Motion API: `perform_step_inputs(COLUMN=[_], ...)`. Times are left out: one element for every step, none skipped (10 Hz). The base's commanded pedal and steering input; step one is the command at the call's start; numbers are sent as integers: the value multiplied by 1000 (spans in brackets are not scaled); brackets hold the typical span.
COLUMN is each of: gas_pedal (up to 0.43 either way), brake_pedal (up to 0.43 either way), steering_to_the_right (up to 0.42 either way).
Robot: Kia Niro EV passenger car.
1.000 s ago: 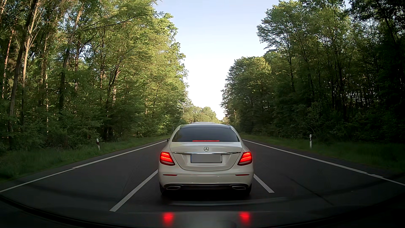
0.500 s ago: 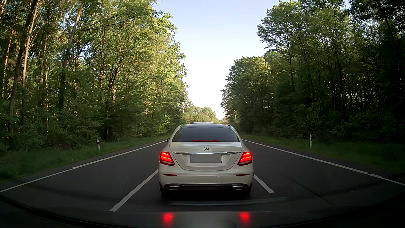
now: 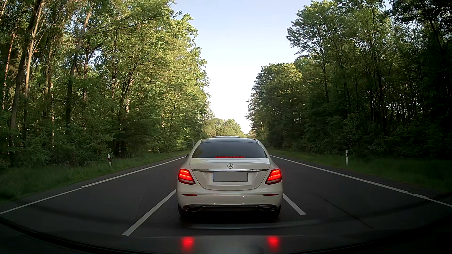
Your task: Follow the waypoints while adhering to traffic rules and regulations
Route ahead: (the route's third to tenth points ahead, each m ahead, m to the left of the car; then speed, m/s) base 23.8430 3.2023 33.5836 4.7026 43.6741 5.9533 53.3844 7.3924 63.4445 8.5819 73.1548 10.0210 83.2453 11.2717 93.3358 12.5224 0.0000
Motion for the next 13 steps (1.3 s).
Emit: perform_step_inputs(gas_pedal=[0,0,0,0,0,0,0,0,0,0,0,0,0], brake_pedal=[390,390,390,390,390,390,390,390,390,390,390,390,390], steering_to_the_right=[-2,-2,-2,-2,-2,-2,-2,-2,-2,-2,-2,-2,-2])
